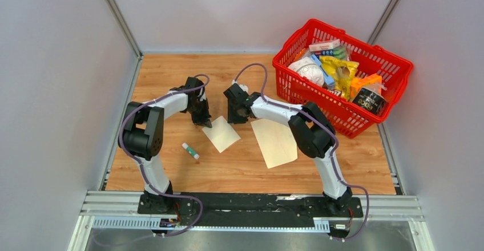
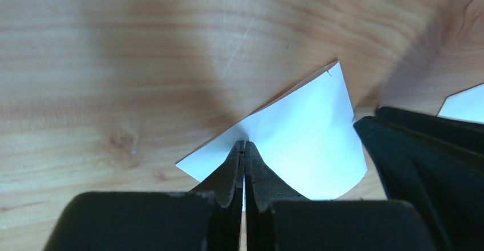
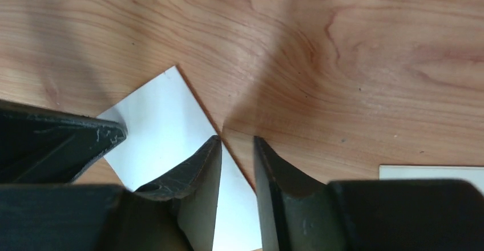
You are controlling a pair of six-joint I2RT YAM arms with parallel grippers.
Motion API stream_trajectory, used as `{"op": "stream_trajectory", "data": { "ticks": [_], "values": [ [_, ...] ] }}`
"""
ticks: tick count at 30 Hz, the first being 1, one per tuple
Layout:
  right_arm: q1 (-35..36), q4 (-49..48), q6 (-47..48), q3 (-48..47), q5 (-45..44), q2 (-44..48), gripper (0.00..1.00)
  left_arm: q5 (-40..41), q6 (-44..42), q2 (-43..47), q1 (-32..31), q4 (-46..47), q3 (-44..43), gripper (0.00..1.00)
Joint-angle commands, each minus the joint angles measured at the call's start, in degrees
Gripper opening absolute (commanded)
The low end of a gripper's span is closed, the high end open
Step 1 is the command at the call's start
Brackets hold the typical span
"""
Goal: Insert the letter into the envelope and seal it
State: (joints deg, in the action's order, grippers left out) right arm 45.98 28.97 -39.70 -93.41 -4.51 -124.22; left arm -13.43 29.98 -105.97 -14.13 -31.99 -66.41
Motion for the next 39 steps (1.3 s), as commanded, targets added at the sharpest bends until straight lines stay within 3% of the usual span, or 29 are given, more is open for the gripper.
{"op": "stream_trajectory", "data": {
  "ticks": [1,9,14,22,39],
  "values": [
    [-0.01,0.04,3.14,1.02,-1.46,1.87,0.36,2.18,0.35,4.46,-0.46,0.26,2.34,0.02],
    [-0.18,-2.69,4.37,9.90,1.00,10.31,0.47,2.01,-0.36,2.61,-0.37,-1.32,-0.12,0.00],
    [-0.10,-2.42,0.25,14.47,3.54,13.74,0.48,2.36,-0.27,2.79,-0.46,-1.06,0.84,0.00],
    [-0.10,-8.83,-8.19,22.21,10.05,16.55,0.63,2.27,-0.18,2.79,-0.46,-0.71,1.64,0.00],
    [2.19,-17.46,-21.81,30.03,12.15,16.65,0.66,2.01,-0.18,2.18,-0.46,-0.27,2.34,0.00]
  ]
}}
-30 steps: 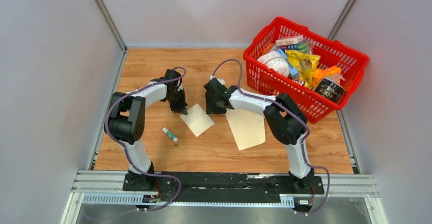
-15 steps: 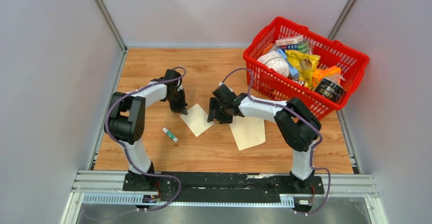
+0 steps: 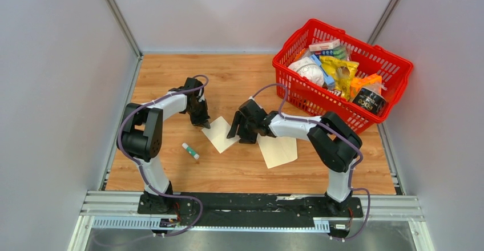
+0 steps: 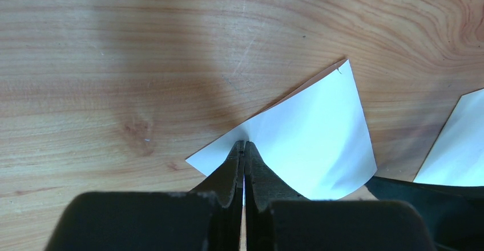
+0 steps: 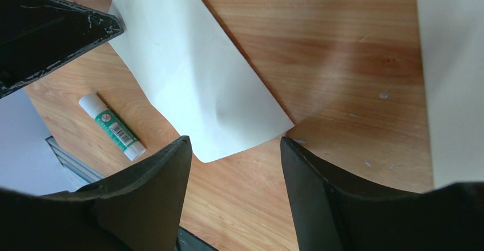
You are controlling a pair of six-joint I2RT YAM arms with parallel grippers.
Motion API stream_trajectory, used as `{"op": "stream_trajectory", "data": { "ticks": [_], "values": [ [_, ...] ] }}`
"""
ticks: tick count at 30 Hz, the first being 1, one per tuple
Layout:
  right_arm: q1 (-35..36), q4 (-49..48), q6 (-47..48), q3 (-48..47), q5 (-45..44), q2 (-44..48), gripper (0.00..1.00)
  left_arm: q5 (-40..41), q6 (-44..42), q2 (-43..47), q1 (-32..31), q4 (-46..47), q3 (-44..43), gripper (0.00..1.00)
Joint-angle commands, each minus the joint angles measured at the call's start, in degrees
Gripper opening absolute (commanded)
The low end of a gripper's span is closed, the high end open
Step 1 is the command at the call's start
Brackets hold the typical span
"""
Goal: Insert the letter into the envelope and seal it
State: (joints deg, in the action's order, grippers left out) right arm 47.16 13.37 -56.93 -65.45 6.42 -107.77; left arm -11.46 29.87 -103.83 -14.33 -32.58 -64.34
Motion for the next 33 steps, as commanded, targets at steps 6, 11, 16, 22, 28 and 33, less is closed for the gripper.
{"op": "stream_trajectory", "data": {
  "ticks": [6,11,16,22,28,33],
  "values": [
    [1.71,-1.94,-6.00,2.52,0.18,-0.60,0.64,0.04,-0.16,0.38,-0.26,0.58,0.53,0.00],
    [1.62,-1.41,-5.48,1.82,-3.86,-1.13,0.55,-0.05,-0.25,0.65,-0.26,0.41,0.62,0.00],
    [1.62,-3.60,-5.56,3.48,-9.04,1.15,0.53,0.13,-0.51,0.82,-0.17,0.06,0.79,0.00],
    [1.62,-5.63,-5.12,3.23,-10.63,1.24,0.45,-0.22,-0.42,1.35,-0.26,0.32,2.02,0.00],
    [1.62,-5.37,-5.04,3.49,-13.27,2.38,0.37,-0.14,-0.25,2.14,-0.35,0.67,3.51,0.00],
    [1.45,-6.60,-4.95,3.84,-13.97,3.09,0.35,-0.49,-0.16,2.49,-0.52,0.76,4.04,0.00]
  ]
}}
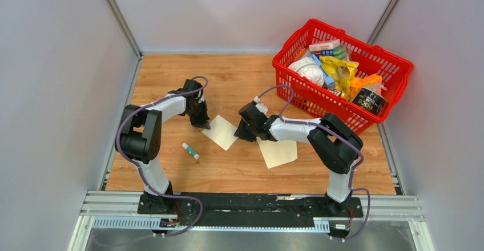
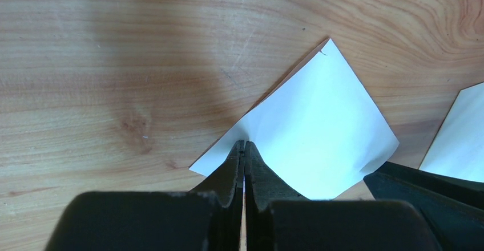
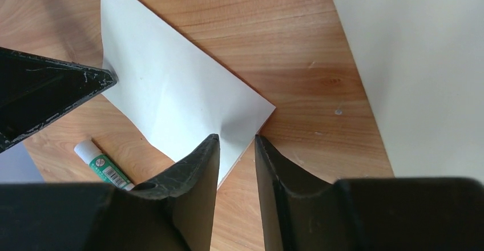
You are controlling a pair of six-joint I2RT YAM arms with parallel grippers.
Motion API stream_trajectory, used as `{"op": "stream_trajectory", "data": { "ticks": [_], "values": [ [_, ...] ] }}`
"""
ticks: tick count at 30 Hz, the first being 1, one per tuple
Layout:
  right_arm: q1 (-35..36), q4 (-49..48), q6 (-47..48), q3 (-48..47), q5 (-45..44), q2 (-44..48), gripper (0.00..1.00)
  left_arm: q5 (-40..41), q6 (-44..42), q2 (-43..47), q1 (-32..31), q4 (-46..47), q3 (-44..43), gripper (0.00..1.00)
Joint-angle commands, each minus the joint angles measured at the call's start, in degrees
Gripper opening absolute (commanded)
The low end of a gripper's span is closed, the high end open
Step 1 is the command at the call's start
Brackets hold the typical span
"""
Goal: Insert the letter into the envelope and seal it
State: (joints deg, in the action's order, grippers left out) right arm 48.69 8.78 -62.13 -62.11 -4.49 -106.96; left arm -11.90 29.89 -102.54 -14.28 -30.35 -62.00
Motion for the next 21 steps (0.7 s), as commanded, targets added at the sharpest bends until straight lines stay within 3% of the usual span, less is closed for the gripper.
{"op": "stream_trajectory", "data": {
  "ticks": [1,8,21],
  "values": [
    [-0.08,-2.36,0.60,0.15,-2.72,2.02,0.34,-0.23,-0.18,1.20,-0.74,-1.38,1.70,0.00],
    [-0.08,0.54,2.45,-5.22,0.01,-2.46,0.18,-1.28,0.08,1.64,-1.18,-1.29,1.97,0.00],
    [-0.08,2.38,5.44,-12.59,1.94,-7.30,0.14,-6.90,-0.97,2.26,-1.10,-0.85,1.27,0.00]
  ]
}}
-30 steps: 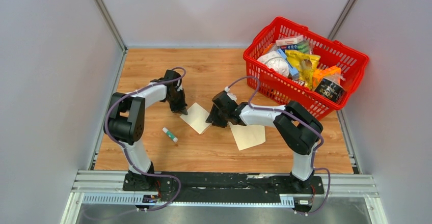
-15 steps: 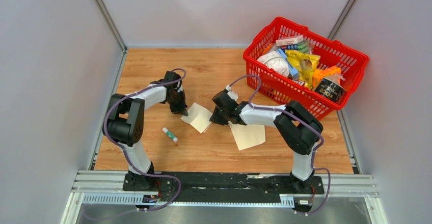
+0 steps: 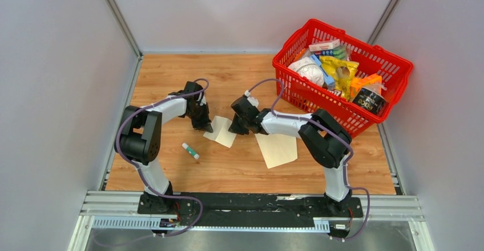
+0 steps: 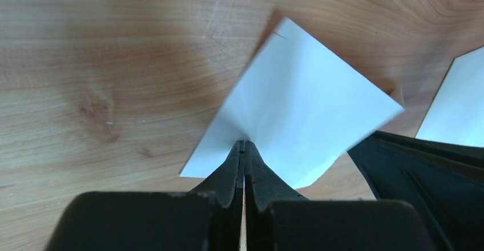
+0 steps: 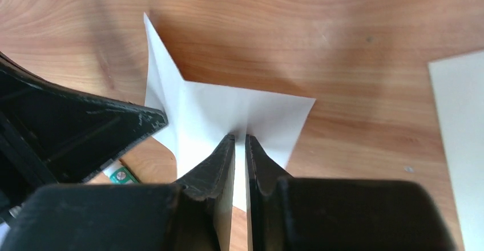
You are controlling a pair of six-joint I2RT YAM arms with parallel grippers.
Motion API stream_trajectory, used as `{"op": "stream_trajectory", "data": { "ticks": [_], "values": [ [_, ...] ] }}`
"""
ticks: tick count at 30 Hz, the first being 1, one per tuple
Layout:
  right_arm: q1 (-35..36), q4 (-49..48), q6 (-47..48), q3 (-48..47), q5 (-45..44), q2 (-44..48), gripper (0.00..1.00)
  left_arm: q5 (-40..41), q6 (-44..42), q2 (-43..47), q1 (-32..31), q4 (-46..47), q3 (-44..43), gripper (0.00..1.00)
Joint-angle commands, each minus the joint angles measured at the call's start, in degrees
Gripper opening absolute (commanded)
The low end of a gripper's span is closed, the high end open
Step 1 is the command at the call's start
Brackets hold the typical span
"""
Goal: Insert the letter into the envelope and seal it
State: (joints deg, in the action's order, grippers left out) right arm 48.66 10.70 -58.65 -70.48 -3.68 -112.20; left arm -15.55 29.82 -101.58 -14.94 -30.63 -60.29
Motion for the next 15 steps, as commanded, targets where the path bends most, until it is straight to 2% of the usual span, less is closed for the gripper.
{"op": "stream_trajectory", "data": {
  "ticks": [1,6,10,15],
  "values": [
    [-0.06,0.72,2.22,-5.10,1.40,-2.93,0.14,-3.78,-0.82,1.30,-0.53,-0.66,-0.70,0.00],
    [-0.06,2.31,3.46,-7.57,1.14,-4.95,0.14,-3.79,-1.08,1.38,-0.53,-1.36,-2.19,0.00],
    [-0.32,3.88,4.68,-7.57,0.17,-4.08,0.15,-0.63,-2.49,1.65,-0.35,-3.82,-4.47,0.00],
    [-0.32,9.24,8.90,-9.06,-3.43,-0.57,0.22,2.54,-3.45,2.62,0.52,-5.31,-7.20,0.02]
  ]
}}
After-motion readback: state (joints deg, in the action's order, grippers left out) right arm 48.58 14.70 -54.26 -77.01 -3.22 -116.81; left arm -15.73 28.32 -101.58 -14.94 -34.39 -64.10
